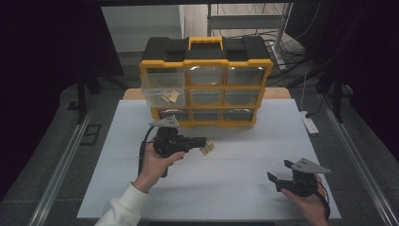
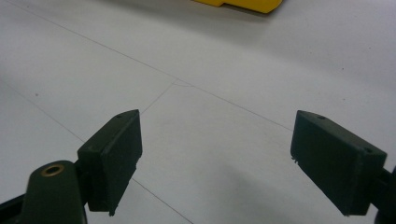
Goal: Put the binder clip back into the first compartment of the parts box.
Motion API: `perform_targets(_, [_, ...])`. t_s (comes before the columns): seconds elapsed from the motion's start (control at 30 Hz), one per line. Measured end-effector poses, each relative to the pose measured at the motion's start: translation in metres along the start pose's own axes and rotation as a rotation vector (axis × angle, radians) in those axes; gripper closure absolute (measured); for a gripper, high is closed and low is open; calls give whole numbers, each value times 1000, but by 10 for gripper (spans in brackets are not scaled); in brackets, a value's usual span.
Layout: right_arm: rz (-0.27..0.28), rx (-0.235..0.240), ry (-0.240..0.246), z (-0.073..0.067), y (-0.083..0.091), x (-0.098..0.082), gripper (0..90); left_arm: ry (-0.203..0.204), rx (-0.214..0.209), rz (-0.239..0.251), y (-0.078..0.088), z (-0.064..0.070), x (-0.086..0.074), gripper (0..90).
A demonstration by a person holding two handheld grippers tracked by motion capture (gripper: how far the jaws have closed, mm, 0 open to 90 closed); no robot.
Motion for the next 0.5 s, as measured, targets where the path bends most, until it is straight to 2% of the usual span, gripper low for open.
perform_targets(0.4, [-1, -2, -1, 0, 0, 0, 171, -42, 24, 80, 26, 13, 25, 893])
perform_targets(0.5, [1, -3, -3, 0, 1, 0, 171, -53, 44, 100, 32, 16, 32, 893])
Point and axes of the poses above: each handheld gripper's, and its own axes: y roughly backward along the jaws, x roughly out of its top, z roughly to its right, the point moved 2 cm from there along -y, roughly forward along the jaws
